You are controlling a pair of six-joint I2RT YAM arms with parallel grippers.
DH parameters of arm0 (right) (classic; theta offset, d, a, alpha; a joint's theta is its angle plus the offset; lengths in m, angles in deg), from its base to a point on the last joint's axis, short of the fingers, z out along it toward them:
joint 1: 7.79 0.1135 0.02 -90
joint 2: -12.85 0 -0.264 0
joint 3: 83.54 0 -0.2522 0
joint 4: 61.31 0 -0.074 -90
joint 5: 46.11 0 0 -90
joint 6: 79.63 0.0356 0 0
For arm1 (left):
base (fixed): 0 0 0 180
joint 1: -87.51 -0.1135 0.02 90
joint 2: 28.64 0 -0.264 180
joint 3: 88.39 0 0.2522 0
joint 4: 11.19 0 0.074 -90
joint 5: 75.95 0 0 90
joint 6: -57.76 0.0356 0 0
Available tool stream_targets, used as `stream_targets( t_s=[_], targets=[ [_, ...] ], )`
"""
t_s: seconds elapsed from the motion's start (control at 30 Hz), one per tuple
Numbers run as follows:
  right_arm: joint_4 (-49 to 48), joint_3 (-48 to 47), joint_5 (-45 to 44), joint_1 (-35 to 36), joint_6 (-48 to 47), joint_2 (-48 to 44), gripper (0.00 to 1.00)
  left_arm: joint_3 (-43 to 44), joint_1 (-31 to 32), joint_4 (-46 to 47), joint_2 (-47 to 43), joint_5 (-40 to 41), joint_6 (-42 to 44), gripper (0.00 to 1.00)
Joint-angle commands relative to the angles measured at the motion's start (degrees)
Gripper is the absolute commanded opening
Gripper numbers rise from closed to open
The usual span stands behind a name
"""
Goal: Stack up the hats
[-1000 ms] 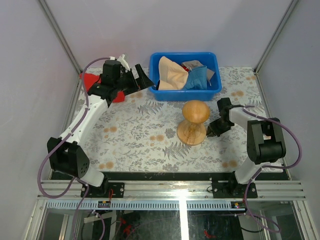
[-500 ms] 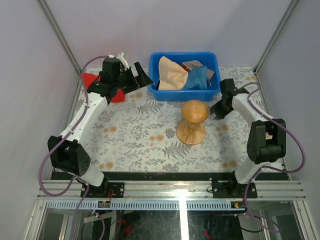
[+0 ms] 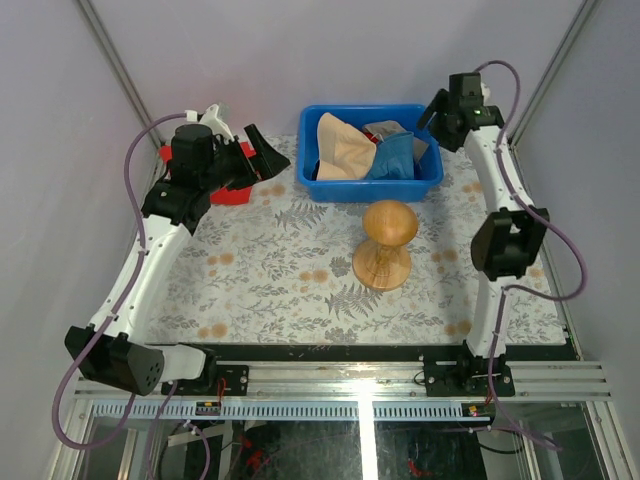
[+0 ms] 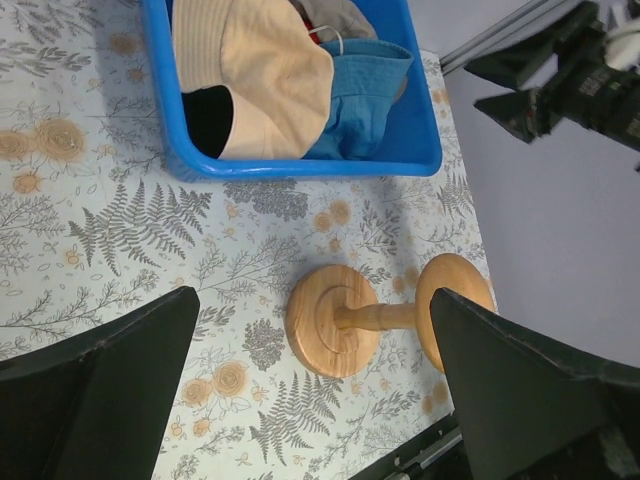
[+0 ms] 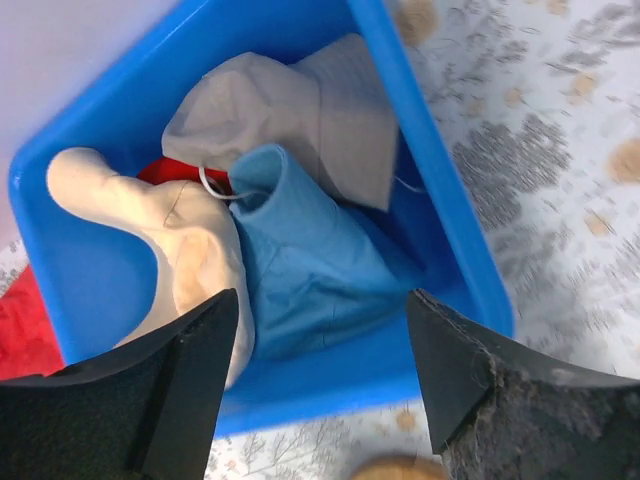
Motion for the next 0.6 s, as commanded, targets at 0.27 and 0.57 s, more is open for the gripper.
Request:
stream_targets(
  t_s=[0.27, 0.57],
  targets=[
    [-6.52, -6.52, 12.11, -0.04, -14.92, 14.77, 0.83, 1.67, -0.93, -2.39, -0.47, 1.88, 3.76, 1.0],
    [-7.84, -7.31, 15.59, 0.13, -12.31, 19.86, 0.73, 2.26, -1.04, -1.36, 2.61, 1.83, 2.68, 1.0]
  ],
)
